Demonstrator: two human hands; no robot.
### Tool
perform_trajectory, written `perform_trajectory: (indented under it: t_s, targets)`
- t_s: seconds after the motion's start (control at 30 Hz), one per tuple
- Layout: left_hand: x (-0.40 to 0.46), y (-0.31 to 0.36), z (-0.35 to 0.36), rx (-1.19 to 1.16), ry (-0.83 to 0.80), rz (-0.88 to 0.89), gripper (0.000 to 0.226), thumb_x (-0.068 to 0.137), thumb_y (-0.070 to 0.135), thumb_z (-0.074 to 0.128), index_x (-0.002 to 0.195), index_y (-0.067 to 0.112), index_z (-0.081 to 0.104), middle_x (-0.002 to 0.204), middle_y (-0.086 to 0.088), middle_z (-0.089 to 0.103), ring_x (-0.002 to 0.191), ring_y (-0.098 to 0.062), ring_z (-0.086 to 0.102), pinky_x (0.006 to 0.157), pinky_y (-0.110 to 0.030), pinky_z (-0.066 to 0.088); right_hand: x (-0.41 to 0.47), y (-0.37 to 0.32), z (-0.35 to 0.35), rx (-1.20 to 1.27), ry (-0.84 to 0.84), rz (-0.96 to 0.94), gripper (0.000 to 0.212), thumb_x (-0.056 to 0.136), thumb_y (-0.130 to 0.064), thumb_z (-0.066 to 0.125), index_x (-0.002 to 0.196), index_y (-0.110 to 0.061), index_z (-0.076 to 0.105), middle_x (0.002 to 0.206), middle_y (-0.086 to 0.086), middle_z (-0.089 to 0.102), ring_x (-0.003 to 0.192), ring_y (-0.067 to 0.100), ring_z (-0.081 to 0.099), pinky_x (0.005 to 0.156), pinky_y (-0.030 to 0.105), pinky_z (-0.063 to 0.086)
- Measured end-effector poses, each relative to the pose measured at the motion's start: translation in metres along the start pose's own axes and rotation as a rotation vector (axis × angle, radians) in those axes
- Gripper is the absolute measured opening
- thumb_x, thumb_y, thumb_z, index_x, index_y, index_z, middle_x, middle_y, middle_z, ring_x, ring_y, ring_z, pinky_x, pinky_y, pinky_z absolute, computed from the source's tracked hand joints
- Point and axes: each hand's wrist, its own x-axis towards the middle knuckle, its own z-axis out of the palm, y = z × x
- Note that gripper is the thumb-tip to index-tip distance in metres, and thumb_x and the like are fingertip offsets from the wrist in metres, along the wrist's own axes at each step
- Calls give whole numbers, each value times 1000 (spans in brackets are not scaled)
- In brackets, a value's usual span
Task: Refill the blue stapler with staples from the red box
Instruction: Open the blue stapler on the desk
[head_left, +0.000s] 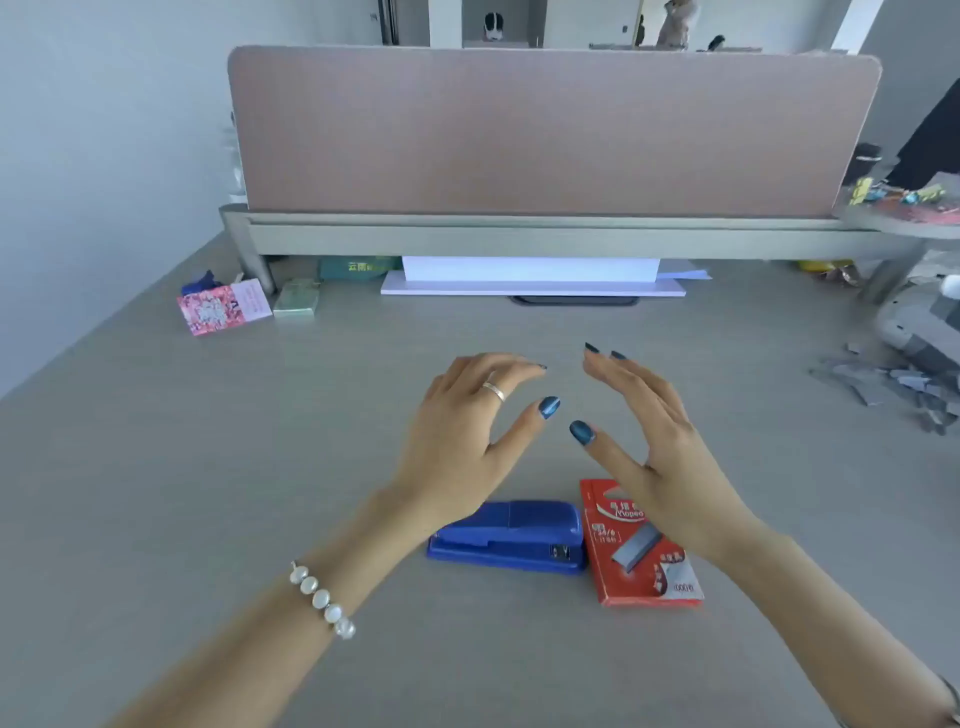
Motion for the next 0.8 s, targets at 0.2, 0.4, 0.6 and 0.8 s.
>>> perform_trajectory:
  t_s: [0.2, 0.4, 0.6, 0.8]
  targets:
    - [-42, -1, 17, -21, -155, -24, 39, 87, 49, 39, 95, 24, 67, 90, 6, 67, 86, -13, 55, 80, -33, 45, -32, 13, 19, 68, -154, 43, 66, 80, -44, 59, 137, -39, 26, 137, -14, 41, 132, -3, 24, 107, 17, 31]
    - [-47, 2, 21, -39, -189, -54, 38, 75, 60, 51, 90, 30, 69, 82, 9, 66, 81, -7, 53, 72, -23, 44, -36, 13, 13, 68, -284, 90, 85, 67, -49, 70, 136, -47, 22, 124, -25, 47, 123, -7, 30, 100, 13, 29]
    - [-50, 3, 29, -120, -233, -94, 23, 71, 41, 73, 89, 32, 63, 85, 11, 65, 82, -6, 53, 73, -29, 47, -37, 23, 19, -115, -281, -9, 29, 69, -28, 76, 96, -25, 65, 95, -12, 63, 110, 9, 43, 84, -1, 26]
    - [-51, -1, 32, -240, -217, -106, 17, 73, 35, 73, 86, 30, 63, 85, 10, 67, 81, -10, 60, 74, -38, 51, -37, 22, 23, -120, -297, 65, 20, 66, -33, 77, 79, -20, 69, 94, -4, 65, 107, 4, 40, 78, -3, 26]
